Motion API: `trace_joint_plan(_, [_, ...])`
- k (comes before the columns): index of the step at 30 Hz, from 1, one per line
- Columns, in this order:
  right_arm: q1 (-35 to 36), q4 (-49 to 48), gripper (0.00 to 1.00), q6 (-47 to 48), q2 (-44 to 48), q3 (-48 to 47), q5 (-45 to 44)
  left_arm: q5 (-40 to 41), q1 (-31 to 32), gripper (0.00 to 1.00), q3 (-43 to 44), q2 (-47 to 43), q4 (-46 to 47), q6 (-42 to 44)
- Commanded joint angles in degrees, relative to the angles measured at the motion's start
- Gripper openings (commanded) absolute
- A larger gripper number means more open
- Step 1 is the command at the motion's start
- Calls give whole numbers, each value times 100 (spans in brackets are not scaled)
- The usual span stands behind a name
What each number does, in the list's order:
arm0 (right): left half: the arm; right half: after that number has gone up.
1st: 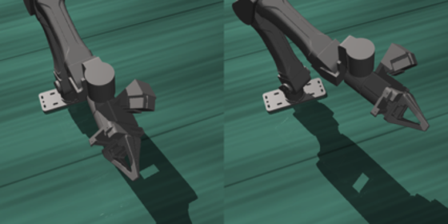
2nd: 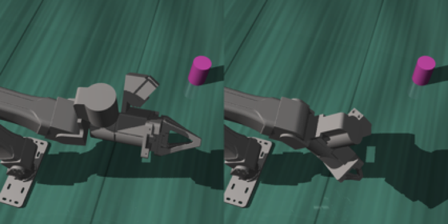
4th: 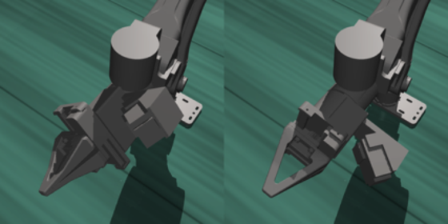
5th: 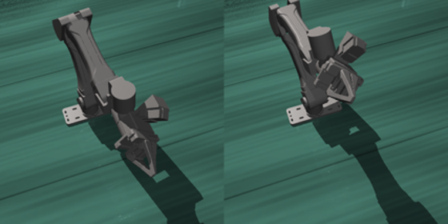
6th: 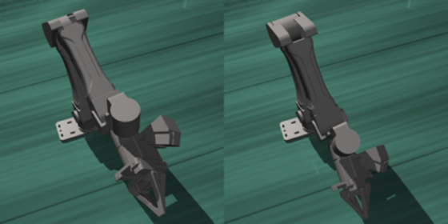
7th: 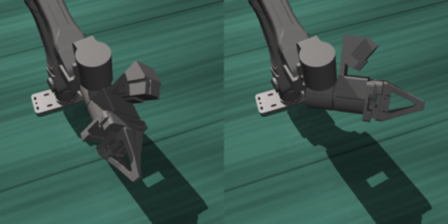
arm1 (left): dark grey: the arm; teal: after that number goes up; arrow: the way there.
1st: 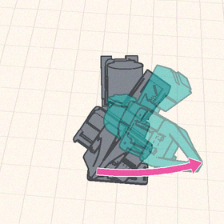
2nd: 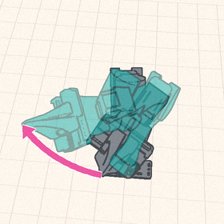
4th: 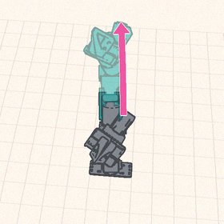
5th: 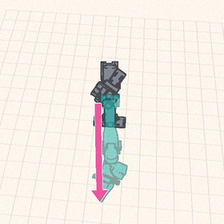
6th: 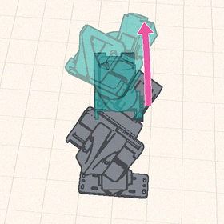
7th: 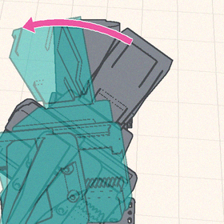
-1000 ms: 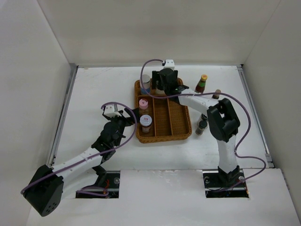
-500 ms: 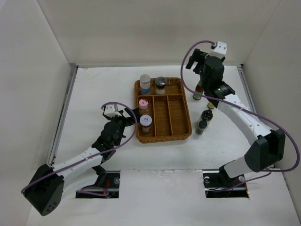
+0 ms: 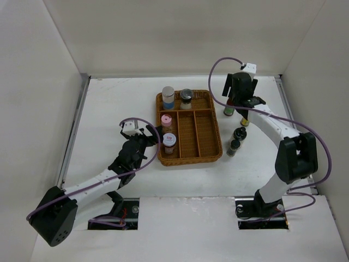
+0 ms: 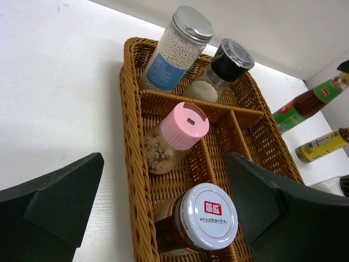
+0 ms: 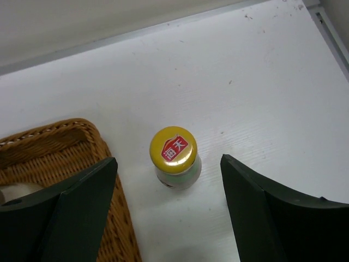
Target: Organize the condiment bottles
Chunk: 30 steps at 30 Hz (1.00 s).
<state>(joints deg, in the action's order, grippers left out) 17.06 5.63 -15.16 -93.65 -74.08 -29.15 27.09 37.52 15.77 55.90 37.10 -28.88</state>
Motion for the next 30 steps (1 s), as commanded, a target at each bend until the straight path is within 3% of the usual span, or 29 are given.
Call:
trace_joint_plan(1, [-67, -132, 79, 13, -109, -211, 172, -64, -12, 99, 58, 17, 324, -38])
trace_joint_plan(10, [-93, -334, 58, 153, -418, -273, 129, -64, 5, 99, 40, 0, 324, -38])
trace_joint_plan(12, [-85, -448, 59, 188, -418, -247, 59, -72, 14, 98, 58, 70, 341, -38])
trace_joint_plan(14, [-76, -484, 68, 232, -435, -282, -3, -116, 14, 98, 67, 132, 359, -38])
trace_joint_plan(16, [-76, -492, 68, 268, -444, -308, -47, -160, 32, 98, 84, 175, 385, -47])
trace_joint_plan(21, [-102, -545, 53, 303, -444, -344, -47, -178, 41, 98, 93, 264, 438, -47])
trace_joint_plan(27, [-102, -738, 49, 373, -339, -282, -161, -230, 49, 98, 110, 386, 473, -47])
trace_joint_plan(30, [-111, -826, 34, 426, -304, -291, -205, -257, 67, 97, 137, 474, 517, -56])
